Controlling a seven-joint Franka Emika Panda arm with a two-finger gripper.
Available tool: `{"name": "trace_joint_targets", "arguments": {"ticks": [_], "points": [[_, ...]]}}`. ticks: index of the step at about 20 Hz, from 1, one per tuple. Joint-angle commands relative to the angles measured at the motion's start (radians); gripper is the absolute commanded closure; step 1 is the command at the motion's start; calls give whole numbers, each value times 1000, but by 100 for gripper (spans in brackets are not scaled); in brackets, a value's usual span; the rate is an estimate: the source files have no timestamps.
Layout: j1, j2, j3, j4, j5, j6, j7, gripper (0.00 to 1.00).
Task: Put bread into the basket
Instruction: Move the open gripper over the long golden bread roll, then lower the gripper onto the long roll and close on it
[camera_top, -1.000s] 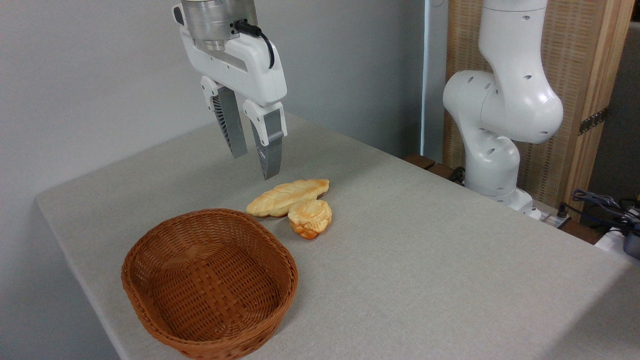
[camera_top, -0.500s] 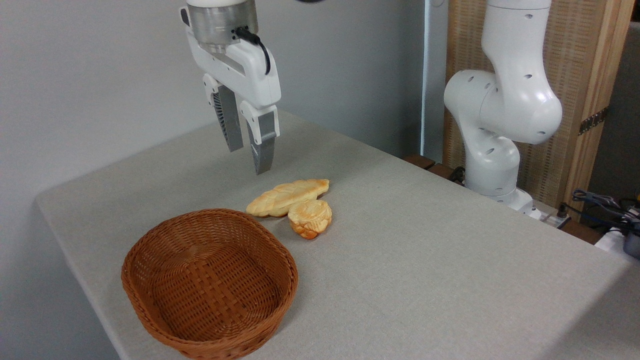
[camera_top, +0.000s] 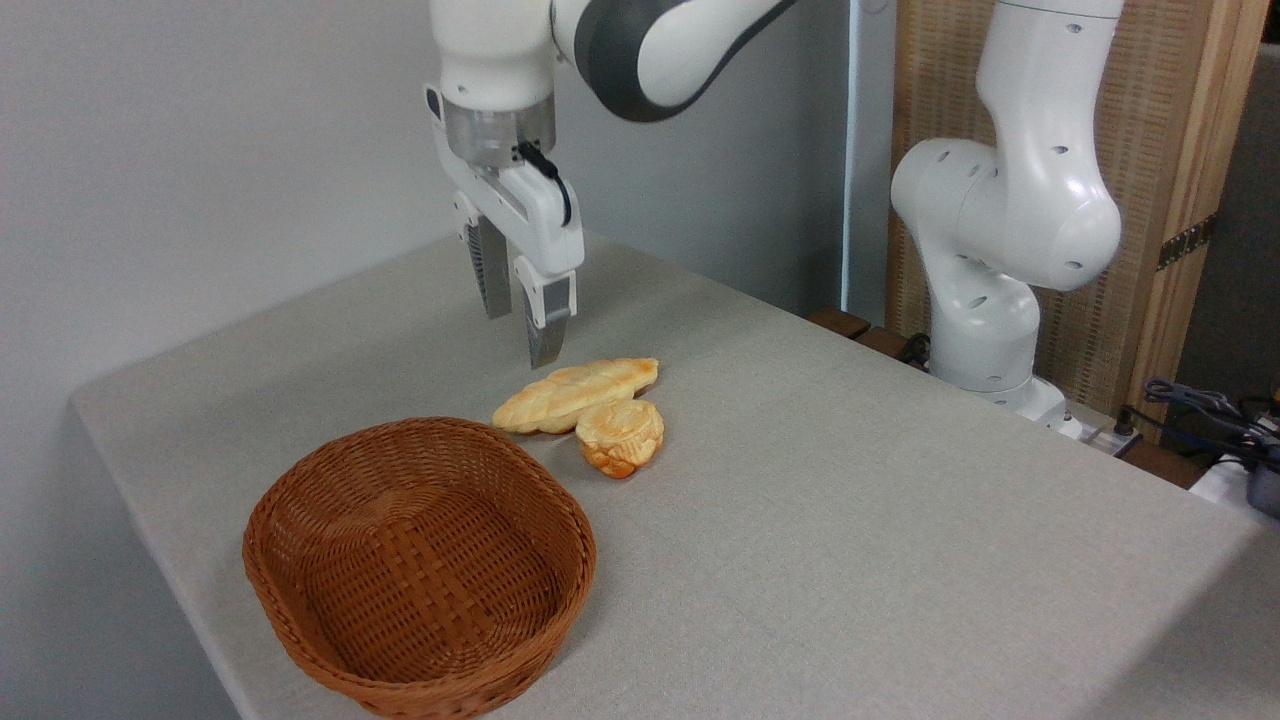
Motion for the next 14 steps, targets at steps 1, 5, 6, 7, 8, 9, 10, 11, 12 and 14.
{"name": "trace_joint_targets", "arguments": {"ticks": [1,5,6,7,8,9,10,11,12,14], "points": [[-14,-21,-13,-78,-20,70,16,0],[-18,-15,-25,-114,-6,93,18,0],[-18,-15,-44,-128,-2,101,18,0],[-18,-12,-53,-141,10,122,18,0],[-18,-6,-59,-155,17,145,18,0],[-18,0,-68,-166,18,164,18,0],[-18,2,-73,-171,18,167,18,0],[-18,8,-81,-174,18,171,18,0],[-18,12,-84,-175,18,172,18,0],[-18,21,-85,-178,46,172,18,0]]}}
